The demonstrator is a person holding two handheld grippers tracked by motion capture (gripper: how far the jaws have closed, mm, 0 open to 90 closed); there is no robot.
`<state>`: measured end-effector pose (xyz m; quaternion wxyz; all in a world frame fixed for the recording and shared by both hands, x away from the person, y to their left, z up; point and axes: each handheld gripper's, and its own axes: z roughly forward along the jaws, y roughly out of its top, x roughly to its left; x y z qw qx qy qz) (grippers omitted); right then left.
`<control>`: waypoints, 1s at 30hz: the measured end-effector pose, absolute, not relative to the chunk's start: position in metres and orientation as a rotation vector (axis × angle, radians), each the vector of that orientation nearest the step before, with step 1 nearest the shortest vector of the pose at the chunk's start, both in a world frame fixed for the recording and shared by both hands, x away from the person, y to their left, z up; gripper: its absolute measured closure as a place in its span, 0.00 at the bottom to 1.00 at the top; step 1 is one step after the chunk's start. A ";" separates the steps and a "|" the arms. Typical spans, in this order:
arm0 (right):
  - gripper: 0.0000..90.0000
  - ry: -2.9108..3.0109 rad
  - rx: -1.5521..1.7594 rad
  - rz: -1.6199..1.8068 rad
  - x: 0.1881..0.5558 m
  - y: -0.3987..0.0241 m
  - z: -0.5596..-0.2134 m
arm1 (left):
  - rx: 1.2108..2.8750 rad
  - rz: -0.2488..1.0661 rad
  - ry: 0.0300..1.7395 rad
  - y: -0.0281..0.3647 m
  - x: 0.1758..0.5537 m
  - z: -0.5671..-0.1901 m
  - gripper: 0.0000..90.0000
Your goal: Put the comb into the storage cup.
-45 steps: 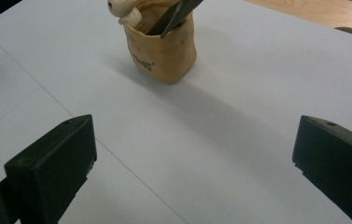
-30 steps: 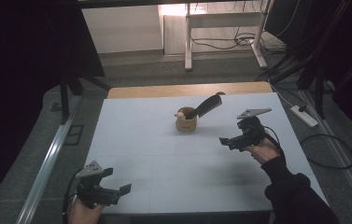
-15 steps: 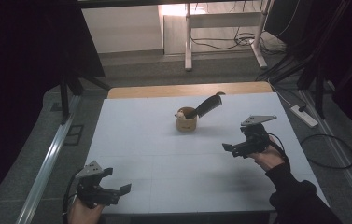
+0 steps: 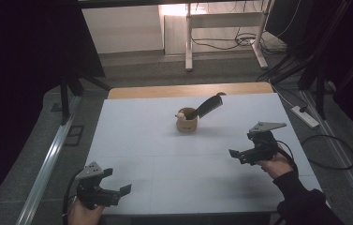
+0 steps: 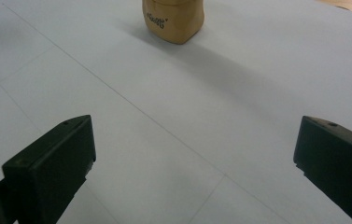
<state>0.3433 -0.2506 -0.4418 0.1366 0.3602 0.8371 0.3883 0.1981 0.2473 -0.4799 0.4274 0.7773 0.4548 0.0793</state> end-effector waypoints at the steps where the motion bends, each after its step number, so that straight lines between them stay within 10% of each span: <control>1: 0.00 2.421 1.042 1.122 0.342 -0.252 -0.442 | 1.940 0.198 1.135 0.247 0.198 -0.480 0.00; 30: 0.00 2.392 1.065 1.021 0.302 -0.280 -0.447 | 1.936 0.242 1.140 0.251 0.195 -0.479 0.00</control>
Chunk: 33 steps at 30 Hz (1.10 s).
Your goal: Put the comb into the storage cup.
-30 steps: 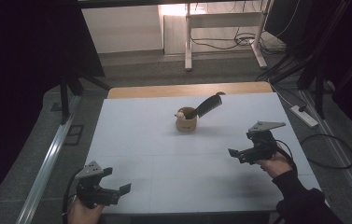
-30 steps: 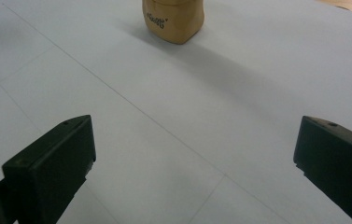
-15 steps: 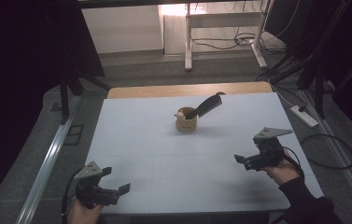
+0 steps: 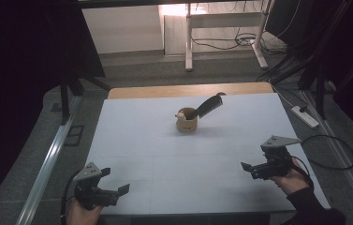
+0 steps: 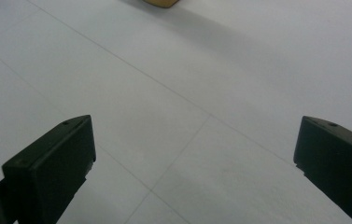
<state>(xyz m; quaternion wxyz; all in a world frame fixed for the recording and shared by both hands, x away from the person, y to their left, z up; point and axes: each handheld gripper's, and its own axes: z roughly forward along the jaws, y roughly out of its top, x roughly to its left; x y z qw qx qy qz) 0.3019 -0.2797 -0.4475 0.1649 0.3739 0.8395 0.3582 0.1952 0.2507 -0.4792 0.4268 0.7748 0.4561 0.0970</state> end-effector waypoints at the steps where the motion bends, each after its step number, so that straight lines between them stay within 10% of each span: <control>1: 0.00 2.392 1.067 1.018 0.300 -0.281 -0.448 | 1.936 0.242 1.140 0.251 0.195 -0.479 0.00; 33: 0.00 2.294 1.209 0.950 0.258 -0.330 -0.458 | 1.945 0.231 1.139 0.250 0.196 -0.480 0.00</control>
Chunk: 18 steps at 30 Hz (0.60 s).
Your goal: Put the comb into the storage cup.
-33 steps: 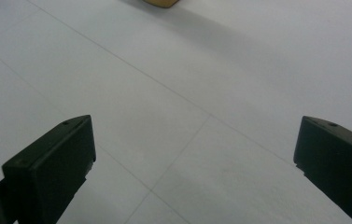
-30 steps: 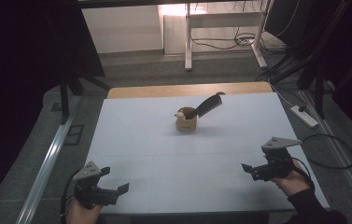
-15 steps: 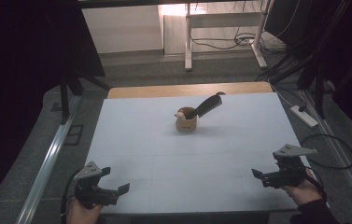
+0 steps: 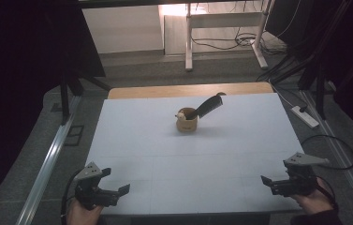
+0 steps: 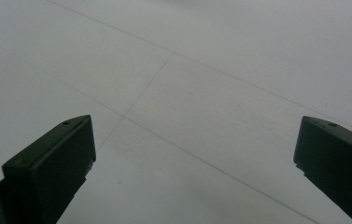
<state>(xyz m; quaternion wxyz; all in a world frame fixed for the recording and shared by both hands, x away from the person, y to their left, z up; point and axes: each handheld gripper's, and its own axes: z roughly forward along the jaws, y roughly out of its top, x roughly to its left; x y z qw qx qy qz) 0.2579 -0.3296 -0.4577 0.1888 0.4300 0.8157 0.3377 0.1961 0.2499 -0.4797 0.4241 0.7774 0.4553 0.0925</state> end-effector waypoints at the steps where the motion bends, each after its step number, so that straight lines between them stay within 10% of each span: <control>1: 0.00 2.295 1.208 0.941 0.257 -0.330 -0.458 | 1.945 0.231 1.139 0.250 0.196 -0.480 0.00; 18: 0.00 2.282 1.262 0.846 0.242 -0.337 -0.457 | 1.949 0.228 1.131 0.249 0.198 -0.480 0.00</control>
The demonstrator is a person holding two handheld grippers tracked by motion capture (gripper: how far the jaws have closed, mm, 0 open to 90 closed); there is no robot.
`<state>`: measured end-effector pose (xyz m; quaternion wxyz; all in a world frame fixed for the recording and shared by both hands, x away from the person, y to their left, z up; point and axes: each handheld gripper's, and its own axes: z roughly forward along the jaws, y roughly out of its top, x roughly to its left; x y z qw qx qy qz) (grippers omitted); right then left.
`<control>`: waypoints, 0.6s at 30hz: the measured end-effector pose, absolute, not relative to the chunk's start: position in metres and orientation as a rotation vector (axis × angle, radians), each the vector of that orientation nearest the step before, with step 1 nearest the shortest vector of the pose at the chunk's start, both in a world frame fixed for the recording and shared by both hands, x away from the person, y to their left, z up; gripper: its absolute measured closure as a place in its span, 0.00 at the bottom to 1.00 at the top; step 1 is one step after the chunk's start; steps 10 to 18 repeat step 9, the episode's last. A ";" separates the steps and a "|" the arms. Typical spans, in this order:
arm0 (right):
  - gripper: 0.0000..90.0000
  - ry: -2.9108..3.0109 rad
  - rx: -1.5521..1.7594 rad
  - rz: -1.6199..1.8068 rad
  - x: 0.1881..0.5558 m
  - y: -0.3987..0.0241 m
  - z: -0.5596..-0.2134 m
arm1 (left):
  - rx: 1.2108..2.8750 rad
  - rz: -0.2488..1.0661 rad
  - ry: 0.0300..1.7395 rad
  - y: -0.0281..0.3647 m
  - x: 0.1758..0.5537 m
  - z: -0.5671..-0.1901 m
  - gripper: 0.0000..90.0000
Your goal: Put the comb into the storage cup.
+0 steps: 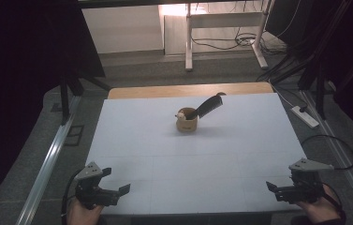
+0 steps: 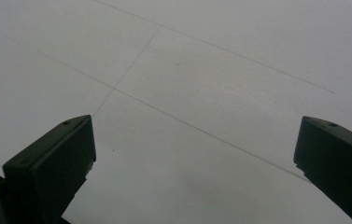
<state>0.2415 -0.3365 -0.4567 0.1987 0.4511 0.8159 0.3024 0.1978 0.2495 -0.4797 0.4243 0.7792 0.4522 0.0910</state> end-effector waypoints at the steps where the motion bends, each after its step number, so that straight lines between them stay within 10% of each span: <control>1: 0.00 2.281 1.271 0.838 0.241 -0.337 -0.456 | 1.949 0.229 1.131 0.249 0.198 -0.480 0.00; 18: 0.00 2.276 1.305 0.783 0.238 -0.338 -0.457 | 1.951 0.226 1.133 0.248 0.199 -0.480 0.00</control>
